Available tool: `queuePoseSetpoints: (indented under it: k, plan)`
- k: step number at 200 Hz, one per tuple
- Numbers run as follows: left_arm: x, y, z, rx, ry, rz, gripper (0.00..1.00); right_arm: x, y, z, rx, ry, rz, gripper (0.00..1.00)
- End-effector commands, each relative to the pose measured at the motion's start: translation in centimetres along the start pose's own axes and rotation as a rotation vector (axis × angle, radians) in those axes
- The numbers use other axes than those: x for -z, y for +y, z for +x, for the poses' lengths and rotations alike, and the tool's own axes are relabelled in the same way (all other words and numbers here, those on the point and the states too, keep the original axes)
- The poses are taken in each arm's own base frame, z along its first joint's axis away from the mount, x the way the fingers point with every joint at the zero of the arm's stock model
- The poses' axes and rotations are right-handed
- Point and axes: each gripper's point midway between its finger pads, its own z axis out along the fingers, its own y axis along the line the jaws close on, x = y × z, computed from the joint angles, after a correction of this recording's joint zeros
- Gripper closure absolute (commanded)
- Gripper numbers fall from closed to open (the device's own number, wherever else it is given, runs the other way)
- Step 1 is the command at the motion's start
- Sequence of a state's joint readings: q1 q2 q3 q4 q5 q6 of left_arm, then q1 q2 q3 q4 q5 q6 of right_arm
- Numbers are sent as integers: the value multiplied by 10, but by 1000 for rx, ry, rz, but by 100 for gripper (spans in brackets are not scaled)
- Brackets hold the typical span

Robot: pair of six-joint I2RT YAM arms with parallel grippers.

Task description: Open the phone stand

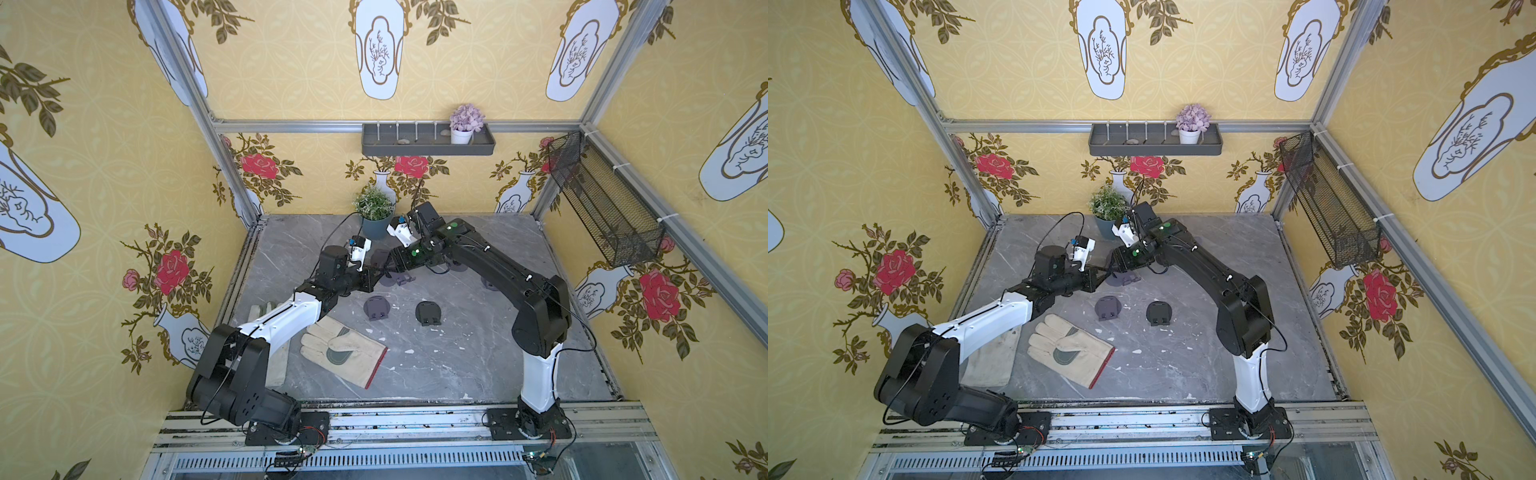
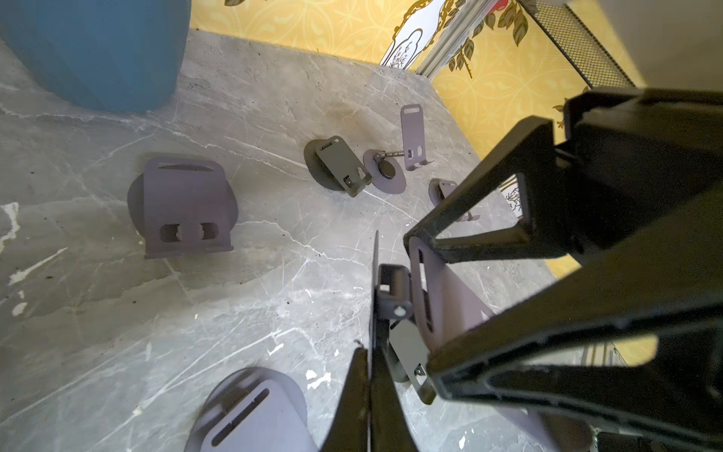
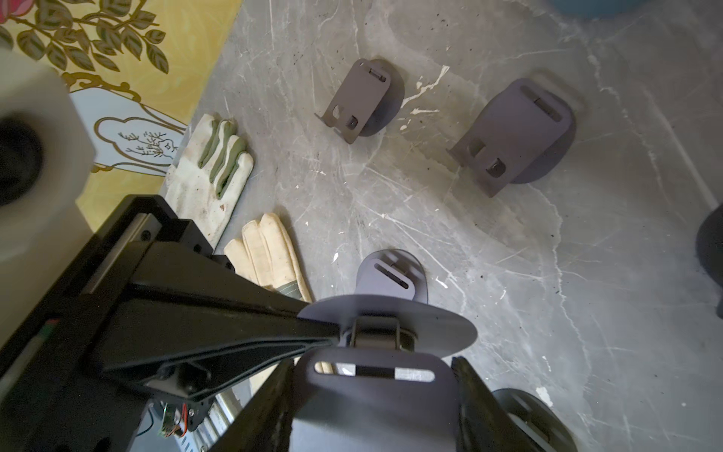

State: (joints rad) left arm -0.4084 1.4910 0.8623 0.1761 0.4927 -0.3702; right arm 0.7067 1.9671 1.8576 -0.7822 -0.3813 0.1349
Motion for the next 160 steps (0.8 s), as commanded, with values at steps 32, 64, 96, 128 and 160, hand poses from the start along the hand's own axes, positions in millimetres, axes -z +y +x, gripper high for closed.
queuePoseSetpoints:
  k: [32,64,96,128,160]
  plan:
    - [-7,56,19,188,68,-237,100,11,-13,-23,3,-103,138,50]
    - [-7,76,15,236,67,-313,100,16,-12,-26,18,-123,180,51]
    - [-3,95,15,282,57,-359,100,22,-10,-24,32,-135,211,52]
    - [3,108,13,309,45,-372,100,25,-9,-19,30,-132,218,52]
    - [2,107,7,305,32,-344,100,18,-8,-11,23,-112,198,52]
